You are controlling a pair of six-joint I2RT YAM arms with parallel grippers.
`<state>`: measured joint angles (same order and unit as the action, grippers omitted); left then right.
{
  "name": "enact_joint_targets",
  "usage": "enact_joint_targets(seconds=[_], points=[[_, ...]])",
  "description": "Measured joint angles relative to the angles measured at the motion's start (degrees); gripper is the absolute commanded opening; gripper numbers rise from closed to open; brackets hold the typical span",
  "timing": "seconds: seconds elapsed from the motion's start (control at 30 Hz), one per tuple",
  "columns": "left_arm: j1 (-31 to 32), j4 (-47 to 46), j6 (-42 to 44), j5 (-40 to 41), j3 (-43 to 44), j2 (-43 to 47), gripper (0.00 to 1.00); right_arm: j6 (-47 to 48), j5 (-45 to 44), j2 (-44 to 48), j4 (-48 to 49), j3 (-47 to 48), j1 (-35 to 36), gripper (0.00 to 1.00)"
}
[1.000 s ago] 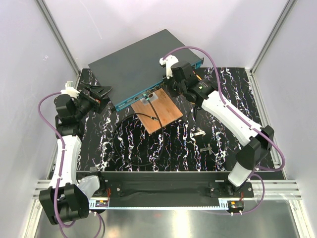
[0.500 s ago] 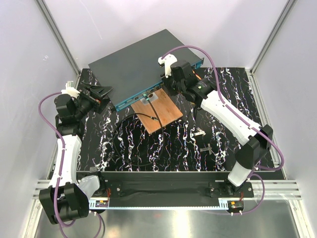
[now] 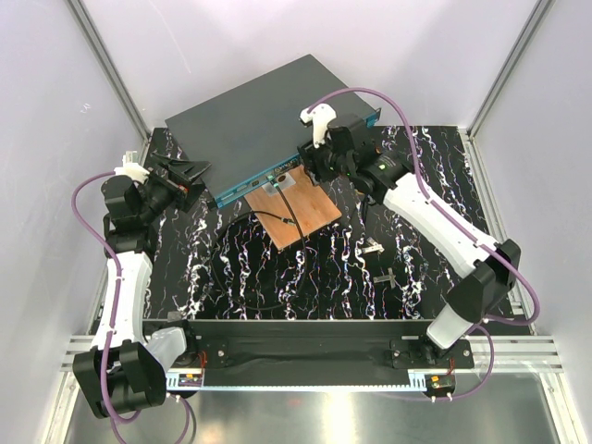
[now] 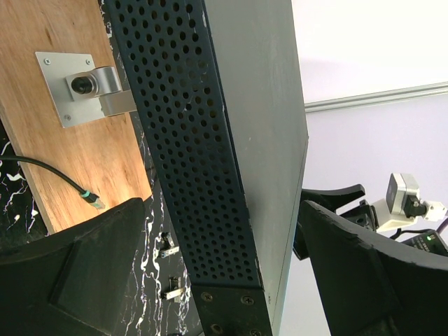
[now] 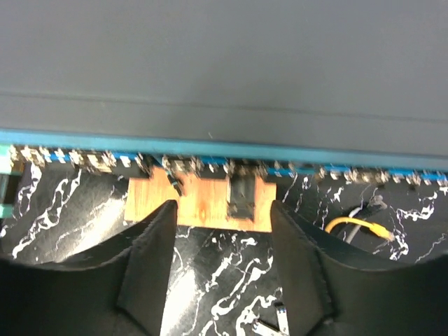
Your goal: Insert the plug into the switch port
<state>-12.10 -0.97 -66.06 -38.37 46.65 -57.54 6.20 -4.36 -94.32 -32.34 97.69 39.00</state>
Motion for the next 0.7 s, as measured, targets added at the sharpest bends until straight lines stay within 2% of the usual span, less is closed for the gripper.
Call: enact_joint_targets(seconds=[0.27, 0.3, 0.57, 0.7], points=[[0.0, 0.0, 0.0, 0.0, 0.0, 0.0, 0.99, 0.0, 1.0, 4.0, -1.2, -4.5, -1.6, 0.63], [0.0, 0.0, 0.0, 0.0, 0.0, 0.0, 0.99, 0.0, 1.1, 4.4, -1.5, -4.9, -1.6, 0.57], [0.0, 0.0, 0.0, 0.0, 0.0, 0.0, 0.99, -1.2, 2.1, 7.4, -3.1, -6.4, -1.7, 0.28], [0.0, 0.0, 0.0, 0.0, 0.0, 0.0, 0.99, -1.6, 2.3, 7.0, -3.6, -5.8, -1.7, 0.25]])
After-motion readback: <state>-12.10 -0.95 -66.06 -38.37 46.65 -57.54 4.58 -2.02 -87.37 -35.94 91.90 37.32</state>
